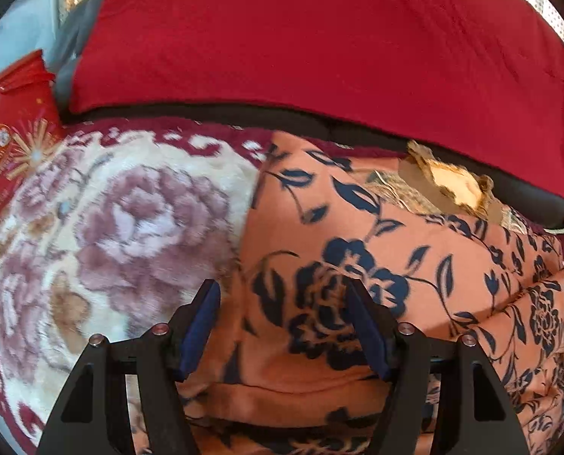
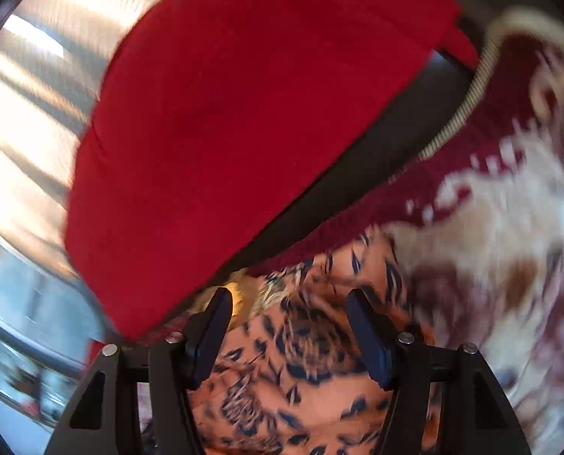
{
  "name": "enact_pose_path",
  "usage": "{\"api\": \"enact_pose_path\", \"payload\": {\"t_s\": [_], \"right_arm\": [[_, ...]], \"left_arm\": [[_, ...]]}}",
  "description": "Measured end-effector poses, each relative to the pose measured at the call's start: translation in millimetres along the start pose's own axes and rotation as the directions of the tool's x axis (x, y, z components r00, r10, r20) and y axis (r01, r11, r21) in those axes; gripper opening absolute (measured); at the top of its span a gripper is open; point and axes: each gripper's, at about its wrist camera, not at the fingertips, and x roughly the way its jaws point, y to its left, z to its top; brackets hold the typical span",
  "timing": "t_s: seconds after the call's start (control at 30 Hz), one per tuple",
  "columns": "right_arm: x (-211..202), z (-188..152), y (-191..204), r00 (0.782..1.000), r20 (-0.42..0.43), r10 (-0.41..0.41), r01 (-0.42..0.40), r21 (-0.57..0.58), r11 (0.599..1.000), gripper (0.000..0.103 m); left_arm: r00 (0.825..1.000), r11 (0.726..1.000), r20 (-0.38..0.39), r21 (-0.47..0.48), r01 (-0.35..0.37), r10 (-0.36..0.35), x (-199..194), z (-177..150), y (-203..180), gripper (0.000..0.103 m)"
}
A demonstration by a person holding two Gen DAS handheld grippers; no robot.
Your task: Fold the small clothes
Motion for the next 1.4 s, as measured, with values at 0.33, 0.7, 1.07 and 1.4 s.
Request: {"api": "enact_pose_path", "payload": {"t_s": [0.33, 0.7, 1.07, 1.4], "right_arm": [[39.0, -22.3, 11.0, 0.954, -0.274, -0.119, 0.082, -0.141, 0.987, 0.029], [-82.4, -99.8, -75.7, 0.974, -0.223, -0.037, 0.044, 0.027, 0.999, 0.06], [14.7, -43.1, -65.2, 0.953, -0.236, -0.19, 0.241, 0.21, 0.948, 0.055], [-5.0, -17.0, 1.1, 0.98, -0.065, -0.189, 0.187, -0.029, 0.982, 0.012]], "left_arm": [[1.0, 1.0, -0.002, -0.01, 0.014, -0.014, -4.6, -0.7, 15.2, 0.069], [1.0, 0.998, -0.006, -0.059, 0.012, -0.013, -16.8, -17.2, 26.2, 0.069], [1.0, 0.998, 0.005, -0.052, 0.02, -0.02, -9.6, -3.4, 17.8, 0.069], [0.999, 0.995, 0.013, -0.08, 0.054, -0.053, -9.5, 0.4, 31.6, 0.069]]}}
